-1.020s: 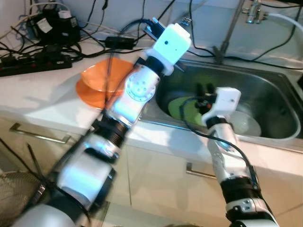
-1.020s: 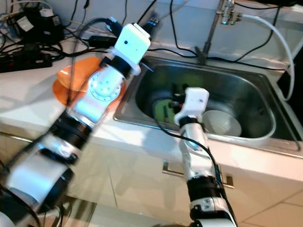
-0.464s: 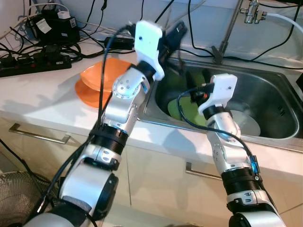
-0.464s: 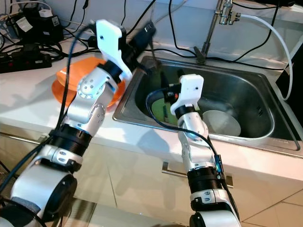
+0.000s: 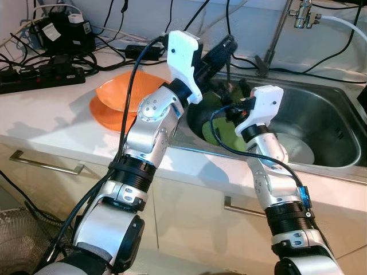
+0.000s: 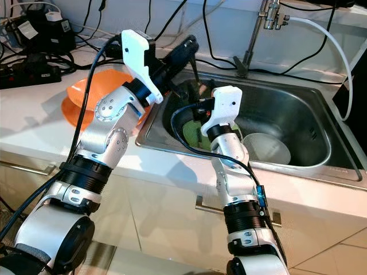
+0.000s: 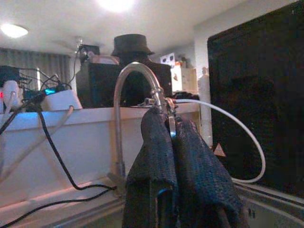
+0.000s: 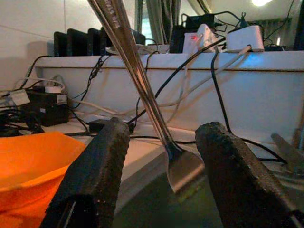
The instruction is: Kitchen organization
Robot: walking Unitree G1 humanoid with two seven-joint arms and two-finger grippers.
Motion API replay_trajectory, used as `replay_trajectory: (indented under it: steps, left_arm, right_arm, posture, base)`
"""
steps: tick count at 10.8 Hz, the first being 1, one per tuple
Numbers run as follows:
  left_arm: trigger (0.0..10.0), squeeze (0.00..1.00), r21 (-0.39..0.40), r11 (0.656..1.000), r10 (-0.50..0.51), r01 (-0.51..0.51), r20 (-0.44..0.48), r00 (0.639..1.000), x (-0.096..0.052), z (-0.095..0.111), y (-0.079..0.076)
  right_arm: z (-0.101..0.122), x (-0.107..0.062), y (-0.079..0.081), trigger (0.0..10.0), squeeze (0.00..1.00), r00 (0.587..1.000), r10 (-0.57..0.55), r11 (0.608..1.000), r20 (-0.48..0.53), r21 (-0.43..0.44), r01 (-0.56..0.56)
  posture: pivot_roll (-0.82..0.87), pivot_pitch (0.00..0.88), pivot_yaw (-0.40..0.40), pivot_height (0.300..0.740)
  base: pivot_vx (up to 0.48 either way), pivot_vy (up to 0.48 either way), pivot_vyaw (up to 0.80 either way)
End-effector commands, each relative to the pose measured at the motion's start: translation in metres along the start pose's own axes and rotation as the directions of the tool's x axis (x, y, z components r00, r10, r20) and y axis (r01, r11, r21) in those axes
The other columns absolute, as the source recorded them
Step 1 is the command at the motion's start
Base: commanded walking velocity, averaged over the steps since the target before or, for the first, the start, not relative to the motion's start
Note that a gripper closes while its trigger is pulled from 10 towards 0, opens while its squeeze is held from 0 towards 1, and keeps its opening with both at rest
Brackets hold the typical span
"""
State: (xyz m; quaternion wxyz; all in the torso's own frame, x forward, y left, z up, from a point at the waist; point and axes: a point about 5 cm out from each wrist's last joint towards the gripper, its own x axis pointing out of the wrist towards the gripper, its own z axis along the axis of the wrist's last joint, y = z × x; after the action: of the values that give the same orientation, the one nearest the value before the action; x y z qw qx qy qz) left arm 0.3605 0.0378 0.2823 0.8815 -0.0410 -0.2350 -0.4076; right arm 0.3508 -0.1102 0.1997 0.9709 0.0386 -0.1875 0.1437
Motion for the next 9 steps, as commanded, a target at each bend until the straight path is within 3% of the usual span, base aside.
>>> replay_trajectory:
  steps: [1,6,7,8,9]
  left_arm:
    - [10.0,0.00,-0.010,0.999,-0.033,0.033,0.003,0.999,0.001,0.002,-0.005]
    - [10.0,0.00,-0.035,0.995,-0.094,0.093,-0.045,0.995,-0.002,-0.005,-0.014]
    - [10.0,0.00,-0.038,0.994,-0.100,0.098,-0.048,0.994,-0.002,-0.006,-0.014]
    - [10.0,0.00,-0.042,0.994,-0.103,0.101,-0.049,0.993,-0.002,-0.005,-0.015]
    - [10.0,0.00,-0.049,0.993,-0.111,0.108,-0.050,0.993,-0.002,-0.006,-0.017]
  right_arm:
    - [0.009,0.003,0.003,10.0,0.00,0.999,0.014,1.000,0.031,0.005,-0.015]
    - [0.006,0.003,0.005,10.0,0.00,1.000,0.010,1.000,0.019,0.014,-0.010]
    - [0.005,0.003,0.006,9.1,0.00,1.000,0.014,1.000,0.015,0.016,-0.015]
    - [0.003,0.003,0.007,7.4,0.00,1.000,0.016,1.000,0.009,0.016,-0.016]
    - [0.000,0.003,0.007,7.8,0.00,1.000,0.016,1.000,-0.007,0.014,-0.016]
  posture:
    - [0.19,0.000,-0.007,0.740]
    - [0.19,0.000,-0.008,0.740]
    - [0.20,0.000,-0.010,0.740]
    - [0.20,0.000,-0.010,0.740]
    - [0.20,0.000,-0.013,0.740]
  base:
    - [0.000,0.000,0.00]
    - [0.000,0.000,0.00]
    - [0.000,0.000,0.00]
    - [0.000,0.000,0.00]
    - [0.000,0.000,0.00]
